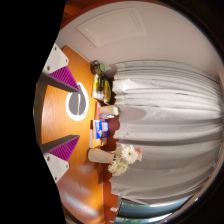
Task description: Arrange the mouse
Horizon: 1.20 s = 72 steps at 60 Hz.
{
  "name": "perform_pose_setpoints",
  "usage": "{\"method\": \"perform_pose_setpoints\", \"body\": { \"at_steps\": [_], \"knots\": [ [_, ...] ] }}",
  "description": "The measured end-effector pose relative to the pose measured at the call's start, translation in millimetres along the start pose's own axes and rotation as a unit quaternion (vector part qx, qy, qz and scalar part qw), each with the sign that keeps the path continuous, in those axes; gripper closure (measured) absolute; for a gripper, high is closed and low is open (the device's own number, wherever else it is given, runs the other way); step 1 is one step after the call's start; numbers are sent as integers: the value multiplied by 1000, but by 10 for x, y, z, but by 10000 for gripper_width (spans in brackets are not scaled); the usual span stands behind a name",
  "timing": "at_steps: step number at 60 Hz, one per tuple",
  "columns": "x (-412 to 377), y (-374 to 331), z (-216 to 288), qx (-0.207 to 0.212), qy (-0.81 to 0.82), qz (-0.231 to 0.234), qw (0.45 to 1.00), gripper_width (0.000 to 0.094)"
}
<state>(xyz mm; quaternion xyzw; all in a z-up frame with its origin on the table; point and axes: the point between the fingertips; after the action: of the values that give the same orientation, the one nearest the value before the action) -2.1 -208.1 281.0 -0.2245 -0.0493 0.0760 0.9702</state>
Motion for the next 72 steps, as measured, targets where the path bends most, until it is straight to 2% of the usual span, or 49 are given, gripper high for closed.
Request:
{"method": "perform_pose_setpoints", "body": {
  "at_steps": [7,8,11,13,20,28,41,55,61,68,72],
  "knots": [
    [96,116,-637,-36,2,4,999,74],
    [46,-2,-404,-42,3,2,999,74],
    [278,93,-896,-82,0,-1,997,74],
    [377,132,-1160,-93,3,-6,996,74],
    [883,238,-1895,-125,23,-42,991,72],
    [1613,397,-2370,-152,37,-85,984,74],
    [2489,868,-2790,-187,44,-109,975,96],
    [2920,1629,-2589,-181,38,-86,979,109],
    [2972,1889,-2535,-182,38,-69,980,195],
    [2985,2004,-2532,-189,45,-58,979,446],
    [2986,2006,-2538,-192,39,-60,979,467]
  ]
}}
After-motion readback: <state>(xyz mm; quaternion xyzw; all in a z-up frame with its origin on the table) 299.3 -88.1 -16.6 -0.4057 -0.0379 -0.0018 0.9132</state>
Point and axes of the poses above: the point between the fingertips, and its own axes, seen from behind it with the camera up: x to the right, z up, y forward, the way the camera looks, and after that the axes turned 6 degrees about -y, right-handed
